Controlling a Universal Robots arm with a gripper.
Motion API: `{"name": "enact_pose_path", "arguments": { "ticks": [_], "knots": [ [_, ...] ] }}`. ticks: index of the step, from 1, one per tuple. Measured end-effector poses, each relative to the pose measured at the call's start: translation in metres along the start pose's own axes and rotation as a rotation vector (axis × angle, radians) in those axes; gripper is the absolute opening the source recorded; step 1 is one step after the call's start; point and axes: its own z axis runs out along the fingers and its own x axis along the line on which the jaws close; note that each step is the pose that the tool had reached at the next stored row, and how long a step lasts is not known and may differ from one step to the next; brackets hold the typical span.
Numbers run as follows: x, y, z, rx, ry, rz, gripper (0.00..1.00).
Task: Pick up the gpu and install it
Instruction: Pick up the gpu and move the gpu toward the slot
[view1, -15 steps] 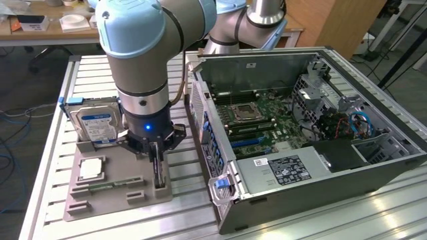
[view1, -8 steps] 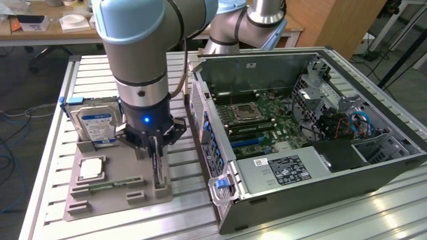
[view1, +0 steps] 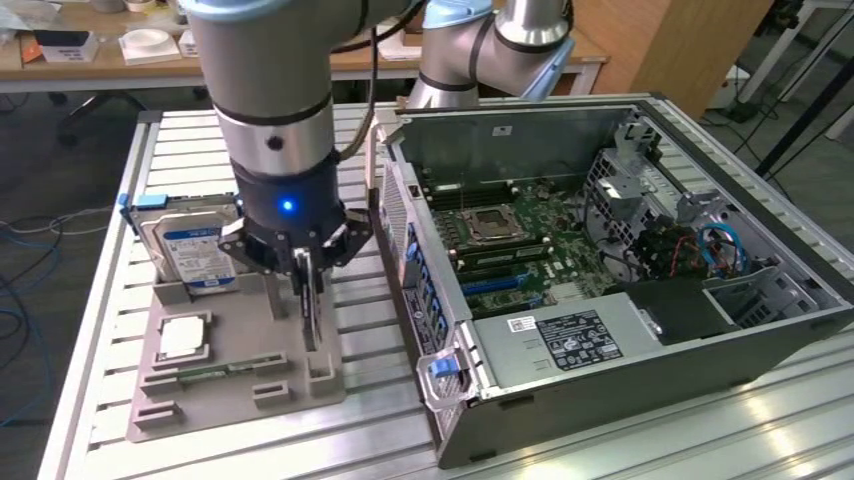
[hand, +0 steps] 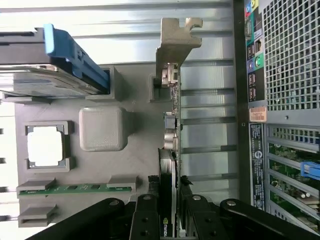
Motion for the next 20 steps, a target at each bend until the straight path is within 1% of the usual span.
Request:
{"name": "enact_pose_path", "arguments": {
  "ticks": [12,20],
  "knots": [
    [-0.001,0.0026,-0.0545,-0.0022,0.0000,0.000,0.26],
    [-0.001,0.0043,-0.0907,-0.0023,0.0001,0.000,0.26]
  ]
}}
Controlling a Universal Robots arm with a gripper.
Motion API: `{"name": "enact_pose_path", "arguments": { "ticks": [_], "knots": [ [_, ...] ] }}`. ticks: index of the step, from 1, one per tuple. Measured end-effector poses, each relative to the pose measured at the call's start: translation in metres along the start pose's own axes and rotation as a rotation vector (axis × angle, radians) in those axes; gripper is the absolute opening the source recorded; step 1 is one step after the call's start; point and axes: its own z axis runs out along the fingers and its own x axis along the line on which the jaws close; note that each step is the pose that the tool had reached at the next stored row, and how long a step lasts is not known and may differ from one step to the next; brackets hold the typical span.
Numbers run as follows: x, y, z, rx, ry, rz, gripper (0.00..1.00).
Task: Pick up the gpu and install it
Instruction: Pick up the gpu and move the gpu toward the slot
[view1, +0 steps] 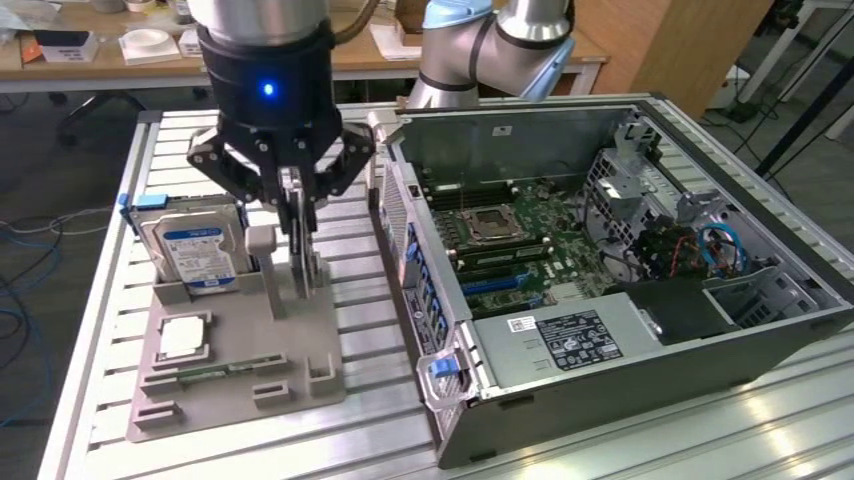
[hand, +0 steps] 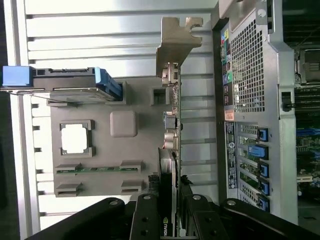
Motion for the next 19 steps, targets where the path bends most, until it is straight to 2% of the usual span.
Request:
{"name": "enact_pose_path", "arguments": {
  "ticks": [10,14,19],
  "knots": [
    [-0.001,0.0021,-0.0437,-0.0001,0.0002,0.000,0.26],
    [-0.003,0.0022,-0.0440,-0.0007,0.0008,0.000,0.26],
    [-0.025,0.0039,-0.0434,-0.0007,0.0036,0.000,0.26]
  ]
}}
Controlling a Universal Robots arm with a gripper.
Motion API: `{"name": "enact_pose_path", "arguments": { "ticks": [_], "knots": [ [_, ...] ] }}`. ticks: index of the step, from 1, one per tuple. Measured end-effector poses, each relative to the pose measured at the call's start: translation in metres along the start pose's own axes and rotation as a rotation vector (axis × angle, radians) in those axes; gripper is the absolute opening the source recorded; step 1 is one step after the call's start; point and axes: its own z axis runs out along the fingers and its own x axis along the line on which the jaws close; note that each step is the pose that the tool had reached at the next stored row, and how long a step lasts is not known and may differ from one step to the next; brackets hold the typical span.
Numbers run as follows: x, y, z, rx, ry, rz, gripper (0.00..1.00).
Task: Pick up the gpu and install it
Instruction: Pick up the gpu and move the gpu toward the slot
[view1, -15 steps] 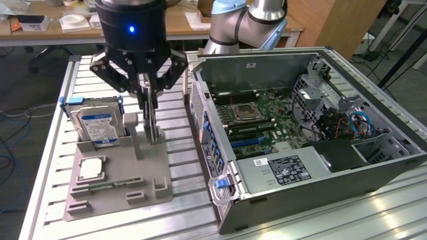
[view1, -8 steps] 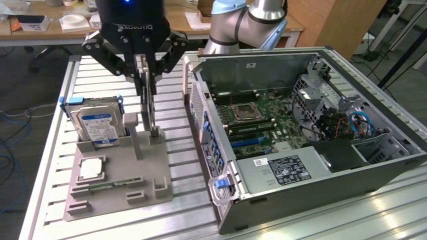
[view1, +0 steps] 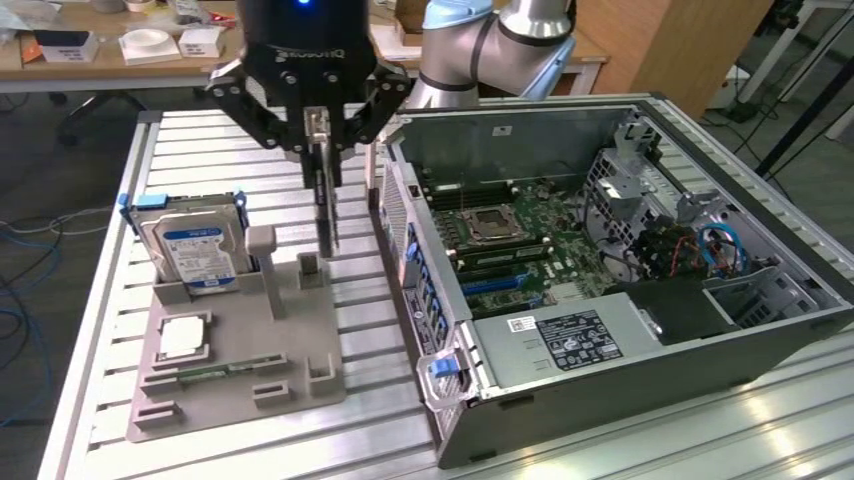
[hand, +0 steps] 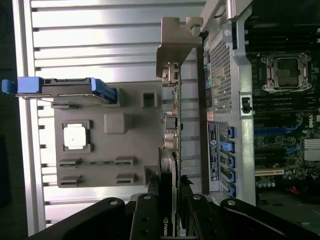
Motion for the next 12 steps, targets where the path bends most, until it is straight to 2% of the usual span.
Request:
{"name": "enact_pose_path", "arguments": {
  "ticks": [12],
  "knots": [
    [-0.054,0.0040,0.0011,-0.0002,0.0008,-0.006,0.26]
  ]
}}
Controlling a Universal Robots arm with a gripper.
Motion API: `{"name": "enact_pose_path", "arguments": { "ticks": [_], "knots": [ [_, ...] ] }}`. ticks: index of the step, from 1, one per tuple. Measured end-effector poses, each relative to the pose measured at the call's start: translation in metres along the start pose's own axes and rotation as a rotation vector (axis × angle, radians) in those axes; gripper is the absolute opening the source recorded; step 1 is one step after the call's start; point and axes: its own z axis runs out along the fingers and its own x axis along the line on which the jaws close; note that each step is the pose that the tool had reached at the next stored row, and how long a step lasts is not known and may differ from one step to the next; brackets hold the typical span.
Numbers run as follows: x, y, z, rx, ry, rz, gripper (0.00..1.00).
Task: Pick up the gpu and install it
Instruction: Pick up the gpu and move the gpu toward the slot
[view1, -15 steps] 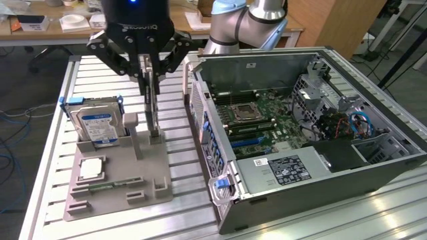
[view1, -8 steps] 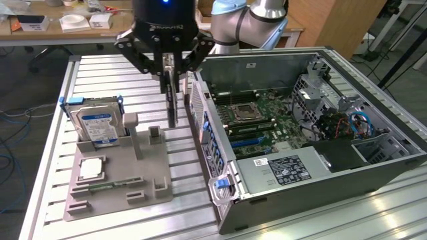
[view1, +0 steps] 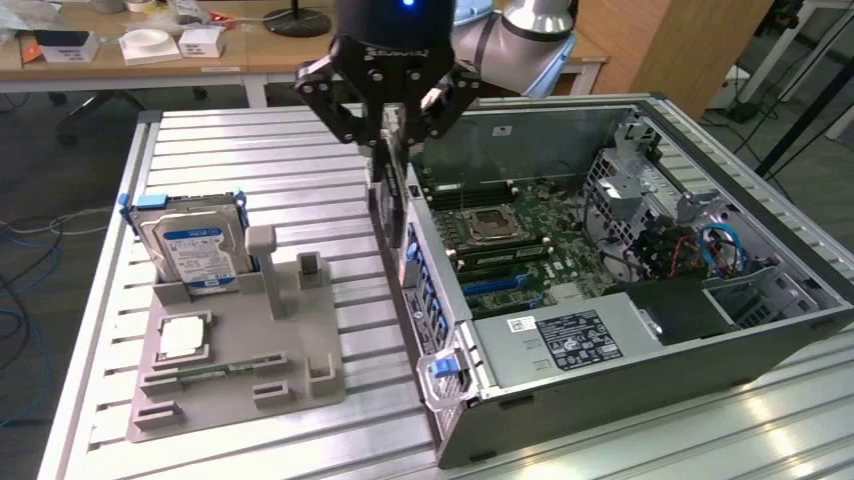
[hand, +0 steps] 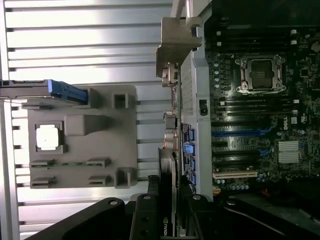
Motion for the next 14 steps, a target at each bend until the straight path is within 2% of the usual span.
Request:
{"name": "enact_pose_path", "arguments": {
  "ticks": [14],
  "knots": [
    [-0.063,0.0044,0.0015,-0.0002,0.0004,-0.006,0.26]
  ]
}}
